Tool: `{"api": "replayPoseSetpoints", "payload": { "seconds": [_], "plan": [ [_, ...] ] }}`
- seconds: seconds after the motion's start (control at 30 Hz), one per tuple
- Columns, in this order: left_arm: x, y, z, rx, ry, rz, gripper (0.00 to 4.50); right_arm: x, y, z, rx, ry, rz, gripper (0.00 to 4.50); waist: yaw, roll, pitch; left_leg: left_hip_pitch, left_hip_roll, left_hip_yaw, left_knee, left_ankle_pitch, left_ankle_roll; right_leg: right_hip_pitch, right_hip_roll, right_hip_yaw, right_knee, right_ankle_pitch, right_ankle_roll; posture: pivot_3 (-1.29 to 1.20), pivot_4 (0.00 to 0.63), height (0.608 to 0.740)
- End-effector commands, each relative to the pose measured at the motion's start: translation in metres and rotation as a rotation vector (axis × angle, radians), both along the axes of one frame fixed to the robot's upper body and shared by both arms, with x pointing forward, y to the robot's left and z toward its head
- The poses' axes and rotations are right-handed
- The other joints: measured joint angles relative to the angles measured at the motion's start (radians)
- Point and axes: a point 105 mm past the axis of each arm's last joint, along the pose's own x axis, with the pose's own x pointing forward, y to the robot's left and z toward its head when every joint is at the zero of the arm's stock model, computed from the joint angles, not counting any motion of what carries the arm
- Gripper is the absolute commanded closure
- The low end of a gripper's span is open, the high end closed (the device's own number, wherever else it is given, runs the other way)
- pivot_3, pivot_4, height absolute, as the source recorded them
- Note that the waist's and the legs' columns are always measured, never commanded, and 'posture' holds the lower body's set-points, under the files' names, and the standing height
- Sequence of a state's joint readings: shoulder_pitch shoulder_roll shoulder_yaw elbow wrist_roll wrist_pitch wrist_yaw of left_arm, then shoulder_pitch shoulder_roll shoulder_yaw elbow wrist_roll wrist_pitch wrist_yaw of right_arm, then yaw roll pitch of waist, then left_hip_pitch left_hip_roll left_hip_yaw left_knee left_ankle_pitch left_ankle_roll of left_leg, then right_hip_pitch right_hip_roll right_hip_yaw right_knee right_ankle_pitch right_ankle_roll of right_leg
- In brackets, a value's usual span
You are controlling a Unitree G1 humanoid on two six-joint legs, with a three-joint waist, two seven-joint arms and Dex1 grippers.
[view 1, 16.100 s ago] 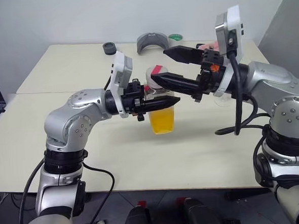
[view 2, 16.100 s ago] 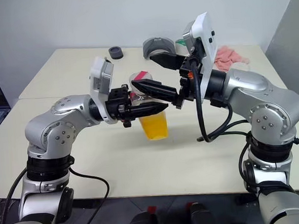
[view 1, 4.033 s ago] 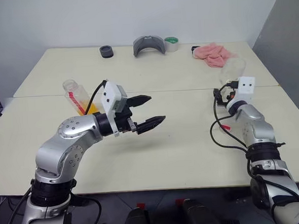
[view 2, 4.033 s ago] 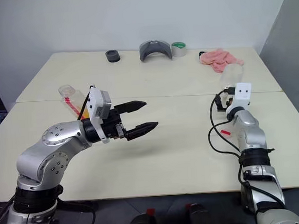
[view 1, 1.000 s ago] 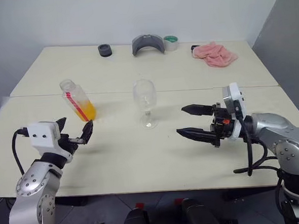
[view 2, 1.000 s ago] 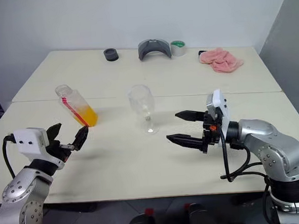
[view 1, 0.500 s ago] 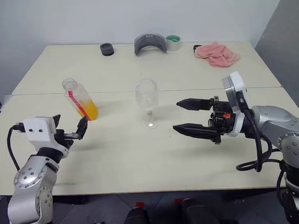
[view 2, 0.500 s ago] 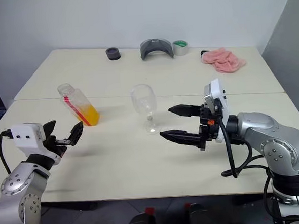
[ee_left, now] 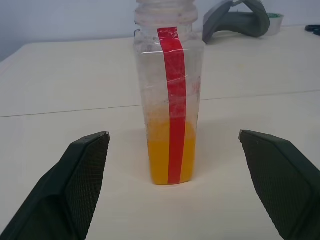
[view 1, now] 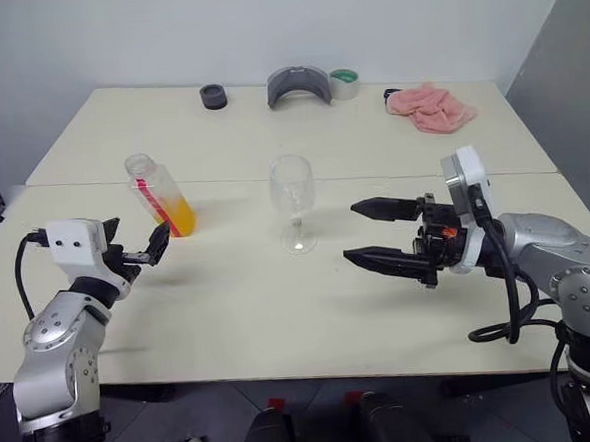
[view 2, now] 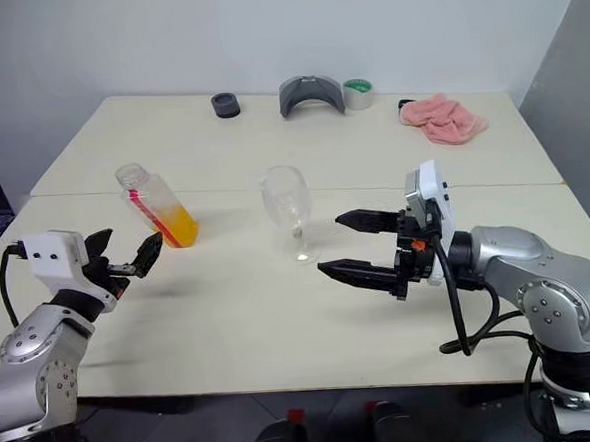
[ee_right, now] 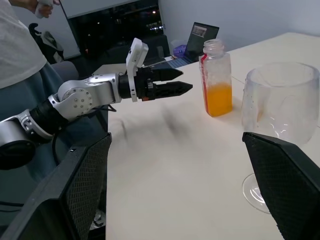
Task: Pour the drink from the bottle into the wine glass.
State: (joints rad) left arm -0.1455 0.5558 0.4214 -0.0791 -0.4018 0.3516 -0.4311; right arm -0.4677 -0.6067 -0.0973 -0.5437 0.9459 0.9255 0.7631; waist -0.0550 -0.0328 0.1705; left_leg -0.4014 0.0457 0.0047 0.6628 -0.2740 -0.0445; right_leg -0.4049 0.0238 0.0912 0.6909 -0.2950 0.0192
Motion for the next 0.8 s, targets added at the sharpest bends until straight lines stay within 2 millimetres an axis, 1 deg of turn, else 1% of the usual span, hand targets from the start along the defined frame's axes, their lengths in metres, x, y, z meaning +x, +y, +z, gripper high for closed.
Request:
{"api": "replayPoseSetpoints", "payload": {
  "seconds": [0.03,0.17,0.33,0.43,0.57,0.8],
  "plan": [
    [0.008,0.004,0.013,0.041,-0.051,-0.009,0.00,-0.005,0.002,0.009,0.018,-0.045,0.016,0.03,0.000,0.000,0.000,0.000,0.000,0.000,0.000,0.000,0.000,0.000,0.000,0.000,0.000,0.000,0.000,0.00,0.150,0.740],
    [0.019,0.007,0.015,0.049,-0.062,-0.017,0.00,-0.005,0.003,0.011,0.017,-0.050,0.013,0.03,0.001,0.000,0.000,0.000,0.000,-0.001,0.000,0.000,0.000,0.000,0.000,-0.001,0.000,0.000,0.000,0.00,0.150,0.740],
    [0.031,0.004,0.004,0.065,-0.035,-0.059,0.00,-0.006,0.005,0.017,0.015,-0.063,0.011,0.03,0.001,0.000,0.000,0.000,0.000,0.000,0.000,0.000,0.000,0.000,0.000,-0.002,0.000,0.000,0.000,0.00,0.150,0.740],
    [0.037,0.002,0.002,0.072,-0.033,-0.071,0.00,-0.008,0.009,0.021,0.016,-0.068,0.014,0.03,0.002,0.000,0.000,-0.001,0.000,0.000,0.000,0.000,0.000,0.000,-0.002,-0.002,0.000,0.000,0.000,0.00,0.150,0.740],
    [0.046,0.002,0.004,0.065,-0.046,-0.071,0.00,-0.009,0.014,0.024,0.021,-0.075,0.009,0.03,0.002,0.000,0.000,-0.001,0.000,-0.001,0.000,0.000,0.000,0.000,-0.002,-0.002,0.000,0.000,0.000,0.00,0.150,0.740],
    [0.075,0.002,0.014,0.090,-0.090,-0.042,0.00,-0.009,0.021,0.020,0.012,-0.075,0.010,0.03,0.006,-0.001,0.000,-0.001,-0.001,-0.001,0.000,0.000,0.000,0.000,-0.002,-0.004,0.000,0.000,0.000,0.00,0.150,0.740]
  ]
}}
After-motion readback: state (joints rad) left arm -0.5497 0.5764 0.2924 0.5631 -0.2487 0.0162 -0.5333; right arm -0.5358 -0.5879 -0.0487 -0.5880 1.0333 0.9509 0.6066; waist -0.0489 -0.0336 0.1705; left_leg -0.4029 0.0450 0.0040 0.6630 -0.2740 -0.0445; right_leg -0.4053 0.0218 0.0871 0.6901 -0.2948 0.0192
